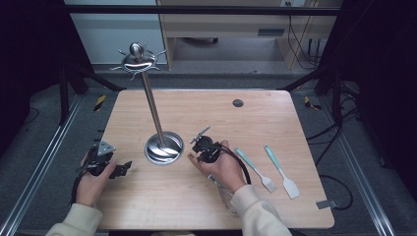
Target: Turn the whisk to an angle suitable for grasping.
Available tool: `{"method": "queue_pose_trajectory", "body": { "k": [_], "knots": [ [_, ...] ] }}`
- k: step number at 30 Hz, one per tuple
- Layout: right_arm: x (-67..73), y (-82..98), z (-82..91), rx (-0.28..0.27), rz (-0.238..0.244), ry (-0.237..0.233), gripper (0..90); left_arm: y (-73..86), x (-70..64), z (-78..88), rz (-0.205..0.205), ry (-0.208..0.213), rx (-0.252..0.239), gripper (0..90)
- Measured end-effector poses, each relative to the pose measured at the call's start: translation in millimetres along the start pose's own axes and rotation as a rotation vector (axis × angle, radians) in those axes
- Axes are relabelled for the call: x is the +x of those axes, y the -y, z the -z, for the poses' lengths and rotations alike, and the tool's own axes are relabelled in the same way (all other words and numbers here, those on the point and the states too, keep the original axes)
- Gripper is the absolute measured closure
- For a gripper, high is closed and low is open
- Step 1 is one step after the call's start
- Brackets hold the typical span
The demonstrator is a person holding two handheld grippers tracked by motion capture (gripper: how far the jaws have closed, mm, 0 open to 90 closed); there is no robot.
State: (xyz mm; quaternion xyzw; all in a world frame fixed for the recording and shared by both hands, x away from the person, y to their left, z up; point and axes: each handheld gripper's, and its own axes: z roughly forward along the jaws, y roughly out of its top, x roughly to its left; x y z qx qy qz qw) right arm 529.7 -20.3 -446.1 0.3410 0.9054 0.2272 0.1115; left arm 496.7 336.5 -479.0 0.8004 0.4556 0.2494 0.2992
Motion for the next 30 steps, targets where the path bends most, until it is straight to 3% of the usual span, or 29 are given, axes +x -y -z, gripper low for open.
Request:
{"method": "queue_pose_trajectory", "body": {
  "k": [2,10,30],
  "knots": [
    [0.8,1.2,-1.2,0.009,-0.014,-0.006,70.0,0.0,-0.3,-0.2,0.001,0.000,0.001,6.2],
    [8.2,4.1,-8.1,0.049,-0.069,-0.007,62.7,-0.6,-1.1,-1.6,-0.001,0.002,0.003,6.2],
    [13.0,11.8,-18.3,0.089,-0.096,0.000,64.7,-1.1,-2.1,-2.1,-0.015,-0.002,0.009,6.2]
  ]
}}
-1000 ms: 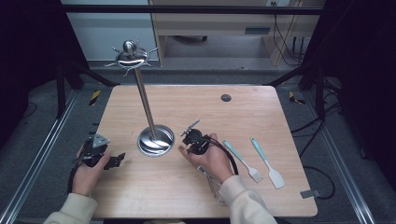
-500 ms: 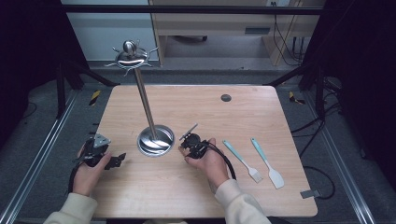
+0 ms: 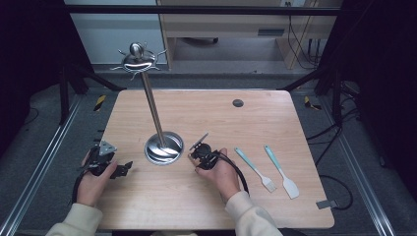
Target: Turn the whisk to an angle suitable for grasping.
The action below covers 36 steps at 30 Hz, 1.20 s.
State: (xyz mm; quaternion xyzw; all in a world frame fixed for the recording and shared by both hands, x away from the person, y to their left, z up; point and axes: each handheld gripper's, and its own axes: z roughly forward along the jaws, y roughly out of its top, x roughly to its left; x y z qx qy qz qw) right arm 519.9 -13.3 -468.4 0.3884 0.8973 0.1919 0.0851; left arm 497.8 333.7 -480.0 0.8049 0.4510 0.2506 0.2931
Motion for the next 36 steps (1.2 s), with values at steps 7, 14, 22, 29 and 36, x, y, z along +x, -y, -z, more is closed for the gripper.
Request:
{"method": "queue_pose_trajectory", "body": {
  "k": [7,14,22,29,36],
  "knots": [
    [0.5,0.5,-1.5,0.011,0.002,0.010,65.9,0.0,-0.3,-0.4,-0.001,0.001,0.002,6.2],
    [0.4,-0.7,0.0,0.015,-0.003,0.021,68.2,0.0,-0.2,-0.3,-0.003,0.000,0.004,6.3],
    [-1.9,-4.2,4.6,0.013,-0.007,0.002,70.5,-0.2,-0.8,-0.7,-0.011,0.000,0.013,6.4],
    [-0.5,-4.8,4.0,0.013,0.005,0.005,70.4,-0.3,-1.3,-1.5,-0.015,0.004,0.016,6.5],
    [0.6,-5.2,0.6,0.022,0.020,0.016,69.2,-0.2,-1.1,-1.3,-0.016,0.002,0.017,6.5]
  ]
}}
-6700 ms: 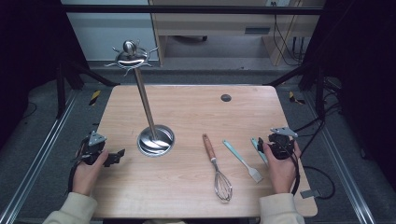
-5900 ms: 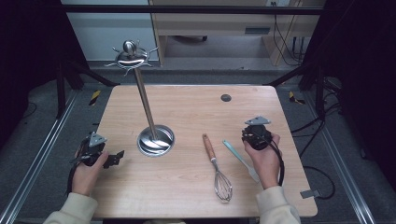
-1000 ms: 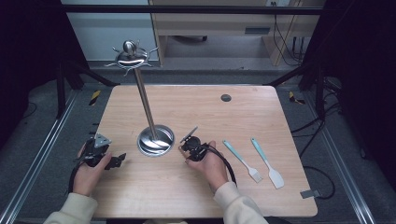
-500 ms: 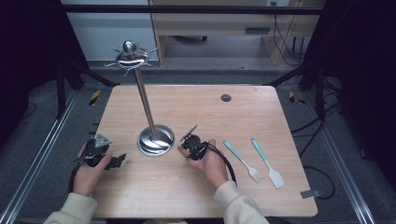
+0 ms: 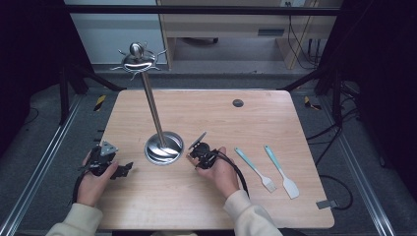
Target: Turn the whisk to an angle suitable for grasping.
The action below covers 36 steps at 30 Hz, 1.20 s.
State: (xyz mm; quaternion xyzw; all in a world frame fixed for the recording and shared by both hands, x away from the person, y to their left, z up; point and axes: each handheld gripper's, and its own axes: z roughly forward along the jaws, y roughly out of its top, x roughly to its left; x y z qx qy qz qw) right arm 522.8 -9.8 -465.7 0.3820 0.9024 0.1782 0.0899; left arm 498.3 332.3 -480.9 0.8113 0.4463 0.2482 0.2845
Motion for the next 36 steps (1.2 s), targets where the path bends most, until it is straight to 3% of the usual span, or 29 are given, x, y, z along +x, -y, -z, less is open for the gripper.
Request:
{"method": "queue_pose_trajectory", "body": {
  "k": [27,36],
  "knots": [
    [0.4,0.1,-4.6,0.037,0.017,0.005,68.0,0.1,-0.4,-0.6,-0.001,0.003,-0.001,6.6],
    [-0.2,0.4,-2.3,0.034,0.001,-0.019,68.1,0.0,-0.2,-0.3,-0.001,0.004,0.003,6.6]
  ]
}}
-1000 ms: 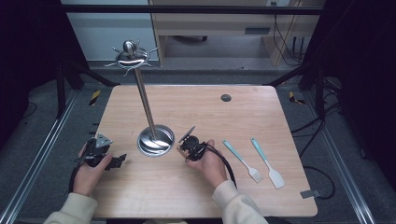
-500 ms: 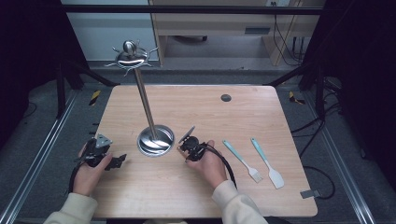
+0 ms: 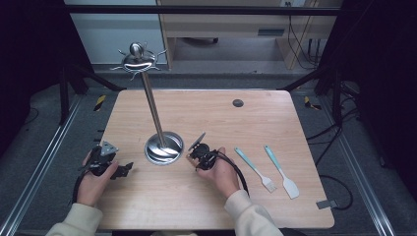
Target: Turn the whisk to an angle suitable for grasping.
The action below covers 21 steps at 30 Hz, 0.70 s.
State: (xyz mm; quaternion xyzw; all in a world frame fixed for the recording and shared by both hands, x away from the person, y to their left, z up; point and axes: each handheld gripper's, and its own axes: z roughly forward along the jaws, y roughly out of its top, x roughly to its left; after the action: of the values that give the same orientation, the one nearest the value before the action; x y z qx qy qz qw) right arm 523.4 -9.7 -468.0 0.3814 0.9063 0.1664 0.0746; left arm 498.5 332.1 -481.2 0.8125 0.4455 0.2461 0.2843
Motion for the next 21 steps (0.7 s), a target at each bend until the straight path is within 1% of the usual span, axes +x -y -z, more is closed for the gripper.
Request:
{"method": "queue_pose_trajectory", "body": {
  "k": [4,6,10,11,12,13,16,17,19,21],
  "knots": [
    [-2.1,-0.1,3.7,-0.021,0.002,-0.010,68.1,0.1,0.1,0.0,0.001,0.000,0.000,6.6],
    [-2.3,-0.7,7.8,-0.030,-0.011,-0.010,68.1,0.1,0.1,-0.1,0.001,0.000,0.000,6.6],
    [-4.8,-3.6,19.1,-0.063,-0.010,-0.006,68.1,0.0,0.1,-0.1,0.002,0.001,0.000,6.6],
    [-6.3,-5.5,25.4,-0.083,-0.007,-0.002,68.2,0.0,0.0,-0.1,0.002,0.001,0.000,6.6],
    [-6.3,-5.5,25.4,-0.083,-0.007,-0.002,68.2,0.0,0.1,-0.1,0.002,0.001,0.000,6.6],
    [-7.4,-7.4,30.9,-0.098,-0.010,0.001,68.2,0.0,0.0,-0.3,0.002,0.001,-0.001,6.6],
    [-8.6,-8.5,35.0,-0.109,-0.012,0.004,68.2,0.0,0.0,-0.1,0.002,0.002,0.000,6.6],
    [-8.7,-9.3,37.0,-0.112,-0.020,0.008,68.2,0.1,0.0,0.0,0.002,0.002,0.000,6.6],
    [-10.9,-10.0,40.8,-0.131,-0.013,0.005,68.2,0.1,0.4,0.3,0.001,0.000,0.001,6.6],
    [-12.1,-11.2,46.1,-0.148,-0.023,0.007,68.2,0.1,0.6,0.1,0.000,0.000,0.002,6.6]
  ]
}}
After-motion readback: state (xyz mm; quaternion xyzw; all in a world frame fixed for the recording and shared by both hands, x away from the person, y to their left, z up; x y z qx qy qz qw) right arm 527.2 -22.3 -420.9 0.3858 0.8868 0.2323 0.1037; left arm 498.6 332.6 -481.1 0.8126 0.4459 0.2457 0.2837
